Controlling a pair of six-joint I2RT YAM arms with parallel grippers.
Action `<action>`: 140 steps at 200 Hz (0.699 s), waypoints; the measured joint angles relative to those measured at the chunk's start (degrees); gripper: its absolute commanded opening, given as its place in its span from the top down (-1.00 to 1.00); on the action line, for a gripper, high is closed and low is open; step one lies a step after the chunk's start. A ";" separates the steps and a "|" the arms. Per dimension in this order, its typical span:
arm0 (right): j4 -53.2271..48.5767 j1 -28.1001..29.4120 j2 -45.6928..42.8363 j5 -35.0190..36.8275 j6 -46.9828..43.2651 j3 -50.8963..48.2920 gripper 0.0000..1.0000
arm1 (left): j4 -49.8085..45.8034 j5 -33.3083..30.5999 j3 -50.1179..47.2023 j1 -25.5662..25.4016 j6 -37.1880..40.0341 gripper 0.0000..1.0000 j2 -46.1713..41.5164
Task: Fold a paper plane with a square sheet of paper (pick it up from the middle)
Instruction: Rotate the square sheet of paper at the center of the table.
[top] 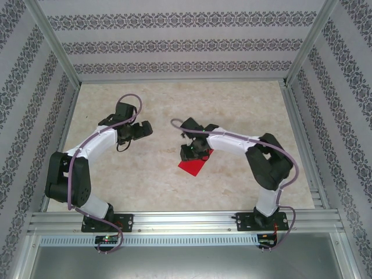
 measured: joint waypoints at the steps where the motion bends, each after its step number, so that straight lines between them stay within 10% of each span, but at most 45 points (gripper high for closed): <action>1: 0.13 -0.11 -0.17 0.17 0.39 -0.07 0.25 | 0.00 0.24 -0.09 0.00 -0.02 -1.00 0.00; 62: 6.12 -7.21 -4.59 9.77 18.97 -6.97 0.18 | 1.60 13.53 -1.60 0.00 -0.81 -0.96 -0.13; 140: 7.02 -7.30 5.18 9.29 21.09 -1.14 0.27 | 1.79 27.67 -4.11 -0.35 -2.36 -0.73 0.79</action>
